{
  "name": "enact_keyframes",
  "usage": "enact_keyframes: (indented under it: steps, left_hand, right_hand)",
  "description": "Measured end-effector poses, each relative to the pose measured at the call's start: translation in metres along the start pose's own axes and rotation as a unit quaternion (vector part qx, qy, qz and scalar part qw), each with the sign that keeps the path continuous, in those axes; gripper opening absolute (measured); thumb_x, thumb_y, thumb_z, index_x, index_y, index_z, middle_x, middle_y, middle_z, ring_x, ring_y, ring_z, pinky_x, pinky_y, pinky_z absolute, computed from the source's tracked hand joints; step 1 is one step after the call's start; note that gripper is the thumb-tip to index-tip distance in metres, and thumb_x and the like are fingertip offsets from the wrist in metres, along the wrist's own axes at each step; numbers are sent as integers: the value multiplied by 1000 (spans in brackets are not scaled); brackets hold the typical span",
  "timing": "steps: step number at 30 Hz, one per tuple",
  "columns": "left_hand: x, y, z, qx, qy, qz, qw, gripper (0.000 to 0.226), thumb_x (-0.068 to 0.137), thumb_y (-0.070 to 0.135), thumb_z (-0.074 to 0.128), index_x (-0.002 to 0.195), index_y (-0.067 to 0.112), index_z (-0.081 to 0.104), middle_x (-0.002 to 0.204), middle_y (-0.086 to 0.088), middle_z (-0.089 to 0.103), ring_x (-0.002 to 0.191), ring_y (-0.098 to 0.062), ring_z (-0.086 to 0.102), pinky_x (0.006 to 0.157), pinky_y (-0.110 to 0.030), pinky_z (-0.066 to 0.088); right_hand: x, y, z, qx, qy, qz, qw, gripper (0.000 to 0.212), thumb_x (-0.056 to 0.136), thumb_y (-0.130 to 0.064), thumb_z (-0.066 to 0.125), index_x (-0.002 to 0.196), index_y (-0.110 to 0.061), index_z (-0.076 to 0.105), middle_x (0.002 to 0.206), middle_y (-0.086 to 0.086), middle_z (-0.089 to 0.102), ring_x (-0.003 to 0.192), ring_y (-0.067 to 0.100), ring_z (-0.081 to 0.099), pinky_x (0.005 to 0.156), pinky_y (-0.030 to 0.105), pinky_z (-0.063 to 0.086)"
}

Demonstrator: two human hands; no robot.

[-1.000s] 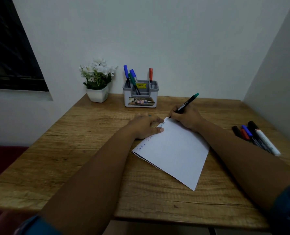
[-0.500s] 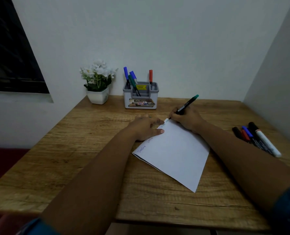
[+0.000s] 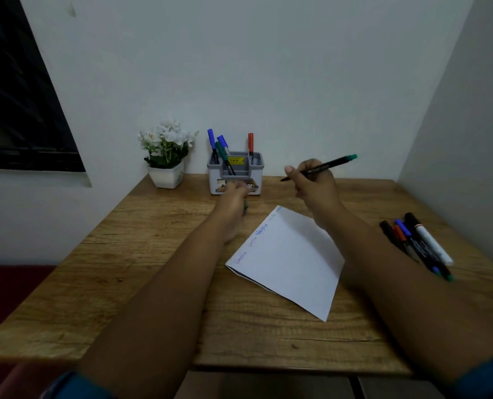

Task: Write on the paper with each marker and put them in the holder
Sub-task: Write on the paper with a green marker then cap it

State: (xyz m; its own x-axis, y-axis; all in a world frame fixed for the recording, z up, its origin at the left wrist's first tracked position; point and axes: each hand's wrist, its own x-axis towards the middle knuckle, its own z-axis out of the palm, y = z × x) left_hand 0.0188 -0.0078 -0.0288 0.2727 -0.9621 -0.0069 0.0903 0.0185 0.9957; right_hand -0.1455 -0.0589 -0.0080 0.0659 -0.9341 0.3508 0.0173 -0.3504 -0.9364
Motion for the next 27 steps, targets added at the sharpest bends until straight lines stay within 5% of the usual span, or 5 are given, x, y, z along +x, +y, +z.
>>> enact_keyframes:
  steps: [2,7,15,21,27]
  left_hand:
    - [-3,6,0,-242,-10,-16,970,21,94,-6,39,96,10,53,89,-9,54,75,-16,51,69,-26,44]
    - [-16,8,-5,-398,-32,-43,916,25,99,-7,30,117,-5,48,113,-26,55,105,-30,62,83,-36,53]
    - [-9,9,-10,-488,-1,-71,870,31,102,-5,29,131,-7,36,136,-36,44,122,-42,52,101,-43,45]
    - [-7,6,-5,-443,-34,-61,894,19,102,-3,30,118,-6,40,118,-34,53,116,-40,56,99,-41,47]
    - [-10,-3,1,-295,-64,-35,953,21,103,11,38,113,0,54,105,-18,66,92,-22,68,77,-32,56]
  right_hand:
    - [-12,-6,10,65,-16,25,997,22,88,-17,72,75,-18,54,58,-6,54,50,6,48,51,21,40]
    - [-41,-6,25,165,-106,103,975,36,100,-35,46,110,-9,70,104,14,74,95,20,69,82,33,50]
    - [-51,3,28,18,-81,-92,992,12,92,0,50,83,2,57,79,20,70,71,21,72,71,33,60]
    - [-50,10,29,-34,-110,-146,983,28,85,-7,59,76,-33,65,78,1,73,80,25,73,76,42,60]
    - [-47,15,26,-129,-142,-242,951,24,87,-4,67,108,-12,76,100,3,76,92,14,72,81,38,59]
